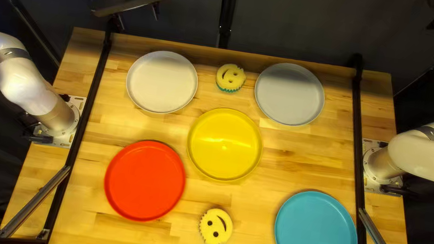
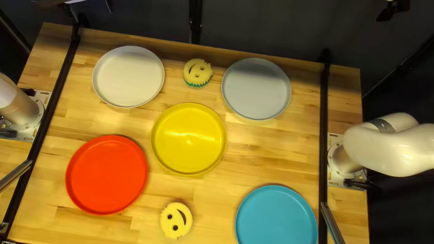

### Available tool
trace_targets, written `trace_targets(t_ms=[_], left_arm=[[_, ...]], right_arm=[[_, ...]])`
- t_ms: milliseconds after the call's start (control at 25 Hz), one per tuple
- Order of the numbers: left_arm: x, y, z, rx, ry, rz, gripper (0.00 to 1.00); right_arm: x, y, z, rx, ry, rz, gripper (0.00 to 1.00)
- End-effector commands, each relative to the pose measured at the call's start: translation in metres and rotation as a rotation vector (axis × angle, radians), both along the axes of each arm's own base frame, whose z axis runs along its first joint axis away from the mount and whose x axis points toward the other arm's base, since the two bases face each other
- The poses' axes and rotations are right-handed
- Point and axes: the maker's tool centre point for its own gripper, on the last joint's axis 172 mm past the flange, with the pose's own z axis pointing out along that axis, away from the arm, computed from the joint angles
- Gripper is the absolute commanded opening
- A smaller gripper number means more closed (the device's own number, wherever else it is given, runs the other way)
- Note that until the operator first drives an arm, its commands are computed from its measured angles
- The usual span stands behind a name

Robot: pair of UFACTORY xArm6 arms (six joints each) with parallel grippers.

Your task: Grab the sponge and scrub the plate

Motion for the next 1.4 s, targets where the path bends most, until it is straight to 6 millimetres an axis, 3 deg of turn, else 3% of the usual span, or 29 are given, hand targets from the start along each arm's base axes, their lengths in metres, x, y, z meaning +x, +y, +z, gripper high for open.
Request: trace_targets(t_ms=[40, 120, 240, 400, 560, 880, 1240, 1400], left_arm=[[0.000, 0.000, 0.000, 0.000, 0.000, 0.000, 1.00], [0.005, -0.004, -0.002, -0.006, -0.008, -0.005, 1.00], [0.034, -0.017, -0.013, 0.003, -0.005, -0.043, 1.00], [0.077, -0.048, -0.018, 0.018, -0.020, -0.111, 1.00], [0.101, -0.073, -0.024, 0.022, -0.033, -0.164, 1.00], [0.163, -0.127, -0.055, -0.026, -0.024, -0.139, 1.00], [0.191, -0.168, -0.081, -0.085, 0.007, -0.120, 1.00], [0.192, -0.170, -0.082, -0.088, 0.010, -0.123, 1.00]], right_arm=[[0.000, 0.000, 0.000, 0.000, 0.000, 0.000, 1.00], [0.000, 0.000, 0.000, 0.000, 0.000, 0.000, 1.00], [0.000, 0.000, 0.000, 0.000, 0.000, 0.000, 1.00], [0.000, 0.000, 0.000, 0.000, 0.000, 0.000, 1.00], [0.000, 0.000, 0.000, 0.000, 0.000, 0.000, 1.00], [0.000, 0.000, 0.000, 0.000, 0.000, 0.000, 1.00], [0.000, 0.000, 0.000, 0.000, 0.000, 0.000, 1.00], [0.000, 0.000, 0.000, 0.000, 0.000, 0.000, 1.00]])
